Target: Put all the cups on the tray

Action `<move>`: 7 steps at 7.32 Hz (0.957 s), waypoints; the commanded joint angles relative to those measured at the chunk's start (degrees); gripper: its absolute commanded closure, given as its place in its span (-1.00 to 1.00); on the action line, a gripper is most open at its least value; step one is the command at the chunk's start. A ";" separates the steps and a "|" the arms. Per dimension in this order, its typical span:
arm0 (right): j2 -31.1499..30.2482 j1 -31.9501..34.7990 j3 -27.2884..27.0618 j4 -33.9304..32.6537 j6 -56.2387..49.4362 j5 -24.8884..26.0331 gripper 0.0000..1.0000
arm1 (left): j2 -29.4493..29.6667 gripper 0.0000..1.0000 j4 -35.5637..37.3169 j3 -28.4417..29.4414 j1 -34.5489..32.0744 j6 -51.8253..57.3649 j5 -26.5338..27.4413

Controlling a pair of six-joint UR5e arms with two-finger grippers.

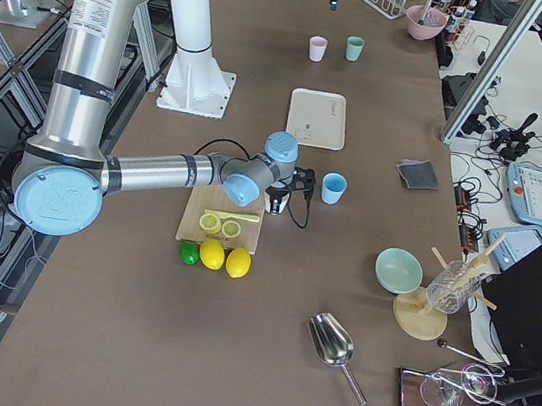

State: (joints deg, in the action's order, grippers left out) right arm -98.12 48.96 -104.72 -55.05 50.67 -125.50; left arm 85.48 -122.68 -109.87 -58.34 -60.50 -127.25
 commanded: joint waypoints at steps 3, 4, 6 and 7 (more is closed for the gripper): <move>5.63 3.47 -1.54 -1.97 1.01 -7.00 1.00 | 3.80 -0.94 -0.02 0.35 9.88 -8.75 7.78; 8.45 6.99 -2.58 -6.16 1.01 -11.13 1.00 | 3.99 -0.86 -0.02 0.62 11.91 -8.93 9.28; 12.66 8.16 -5.84 -13.02 1.10 -12.84 1.00 | 3.99 -0.56 -0.11 0.62 14.38 -9.11 9.91; 15.91 8.08 -6.11 -16.54 1.62 -12.49 1.00 | 4.08 -0.36 -0.11 0.71 15.78 -9.29 11.30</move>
State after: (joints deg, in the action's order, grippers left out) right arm -85.94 56.75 -110.01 -67.23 51.87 -137.77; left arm 89.47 -122.77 -109.24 -44.23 -69.58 -117.17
